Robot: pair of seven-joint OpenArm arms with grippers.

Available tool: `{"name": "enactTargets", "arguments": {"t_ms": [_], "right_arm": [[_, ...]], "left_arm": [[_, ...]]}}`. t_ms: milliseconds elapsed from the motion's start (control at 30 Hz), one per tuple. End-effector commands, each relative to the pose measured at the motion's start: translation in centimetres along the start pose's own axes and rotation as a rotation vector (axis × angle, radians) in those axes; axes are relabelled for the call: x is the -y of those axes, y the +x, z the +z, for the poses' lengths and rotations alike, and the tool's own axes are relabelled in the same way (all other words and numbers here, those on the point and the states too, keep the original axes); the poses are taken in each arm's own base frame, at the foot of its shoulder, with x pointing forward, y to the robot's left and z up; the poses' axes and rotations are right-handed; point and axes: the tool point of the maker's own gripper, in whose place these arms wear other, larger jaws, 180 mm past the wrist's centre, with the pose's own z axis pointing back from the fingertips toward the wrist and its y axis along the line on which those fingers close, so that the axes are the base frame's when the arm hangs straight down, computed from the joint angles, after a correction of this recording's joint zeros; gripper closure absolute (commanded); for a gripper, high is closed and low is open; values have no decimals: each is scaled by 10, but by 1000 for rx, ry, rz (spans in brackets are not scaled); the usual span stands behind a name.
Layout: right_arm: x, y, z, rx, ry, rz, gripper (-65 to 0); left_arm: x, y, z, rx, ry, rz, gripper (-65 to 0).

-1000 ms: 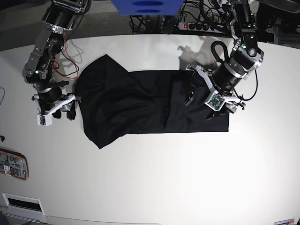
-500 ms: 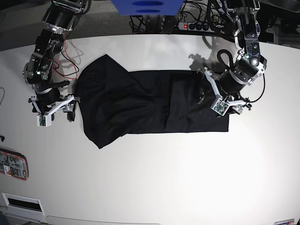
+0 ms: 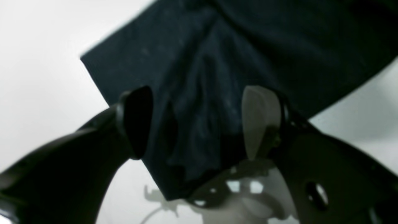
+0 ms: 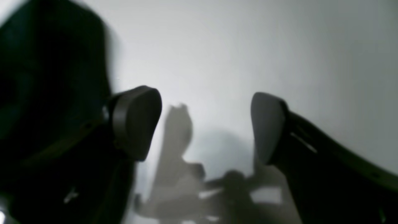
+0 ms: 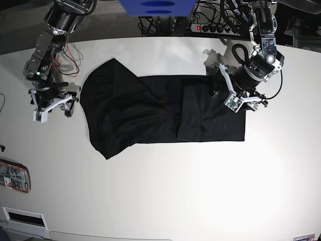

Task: Fold the T-shirt properly
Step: 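Grasp the strip's other end with the right gripper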

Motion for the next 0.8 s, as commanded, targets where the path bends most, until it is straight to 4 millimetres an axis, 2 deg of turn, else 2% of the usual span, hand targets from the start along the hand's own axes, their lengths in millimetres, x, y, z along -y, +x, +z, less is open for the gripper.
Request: {"name": "enactTargets", "arguments": {"t_ms": [0, 133, 200, 433, 500, 600, 767], "right_arm": [[-3, 17, -1, 59, 24, -12, -468], [-19, 20, -3, 101, 123, -147, -468], [-23, 15, -3, 97, 155, -198, -468], [-22, 7, -1, 3, 187, -197, -468], [-39, 1, -4, -20, 223, -175, -468], [-81, -8, -13, -70, 319, -108, -468], [-123, -27, -18, -126, 410, -100, -468]], "left_arm": [[-6, 12, 3, 45, 16, -6, -426], [-3, 8, 4, 34, 10, -2, -426], [-2, 9, 3, 37, 8, -3, -426], [-2, 10, 3, 40, 7, -6, -426], [-1, 11, 4, 43, 6, -5, -426], [-2, 12, 4, 46, 7, -5, -426], [-2, 17, 7, 56, 14, -18, -426]]}}
